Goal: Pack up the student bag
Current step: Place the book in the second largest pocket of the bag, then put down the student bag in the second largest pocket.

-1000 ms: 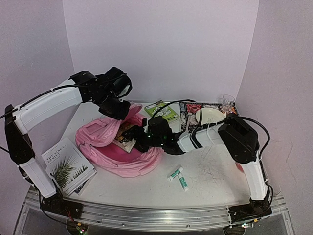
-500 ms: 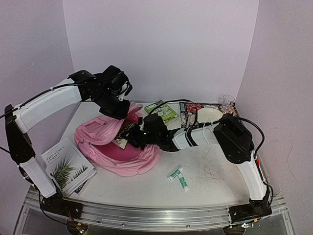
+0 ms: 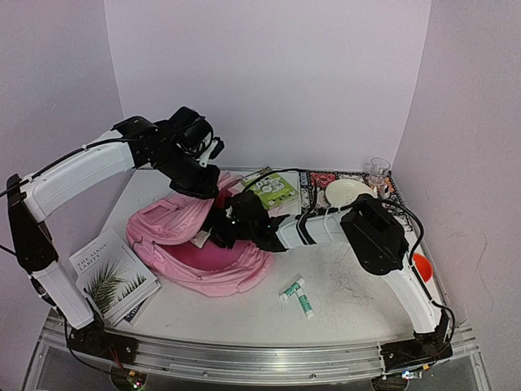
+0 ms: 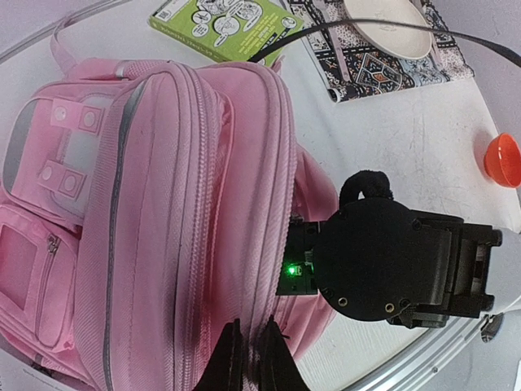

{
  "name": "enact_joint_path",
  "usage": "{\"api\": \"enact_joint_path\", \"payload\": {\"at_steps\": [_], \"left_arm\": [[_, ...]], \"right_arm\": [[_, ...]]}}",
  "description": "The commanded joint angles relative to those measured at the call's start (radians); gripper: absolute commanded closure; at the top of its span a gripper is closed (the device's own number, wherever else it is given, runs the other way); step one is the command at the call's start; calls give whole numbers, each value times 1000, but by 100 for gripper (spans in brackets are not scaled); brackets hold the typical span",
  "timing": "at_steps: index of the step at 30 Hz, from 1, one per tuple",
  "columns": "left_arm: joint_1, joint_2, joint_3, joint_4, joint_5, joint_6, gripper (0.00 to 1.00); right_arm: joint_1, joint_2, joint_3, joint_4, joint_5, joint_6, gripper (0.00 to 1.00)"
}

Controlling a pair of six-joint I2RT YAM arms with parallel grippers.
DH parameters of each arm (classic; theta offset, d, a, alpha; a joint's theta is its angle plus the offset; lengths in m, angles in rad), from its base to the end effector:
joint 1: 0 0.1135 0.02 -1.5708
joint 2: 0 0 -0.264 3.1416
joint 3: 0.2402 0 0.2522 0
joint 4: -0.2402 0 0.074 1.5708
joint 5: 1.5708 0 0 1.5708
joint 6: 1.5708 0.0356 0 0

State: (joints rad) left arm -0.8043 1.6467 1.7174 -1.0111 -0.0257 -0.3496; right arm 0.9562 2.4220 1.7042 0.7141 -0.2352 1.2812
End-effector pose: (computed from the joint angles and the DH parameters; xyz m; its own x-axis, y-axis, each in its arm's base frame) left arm 0.2398 -0.2477 0.3654 -0.7695 0.3055 -0.5609 0.4748 0.8610 -0.1824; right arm 0.3110 0.4551 0.1712 -0.8908 0.3541 -0.2847 -0.2632 0.1087 0.9586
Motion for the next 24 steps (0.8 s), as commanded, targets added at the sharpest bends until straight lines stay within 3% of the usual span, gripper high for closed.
{"api": "enact_joint_path", "payload": {"at_steps": [1,11,24], "left_arm": [[-6,-98,9,126,-84,-11,100],[16,-78,-7,127,-179,20,100],[43,-75,-178,156,-255,111,100]], "right_arm": [[3,-99,-60,-68,40,-13,38],[3,-212,-75,-364,71,-64,19],[-56,-477,-310,-327,138,-239,17]]}}
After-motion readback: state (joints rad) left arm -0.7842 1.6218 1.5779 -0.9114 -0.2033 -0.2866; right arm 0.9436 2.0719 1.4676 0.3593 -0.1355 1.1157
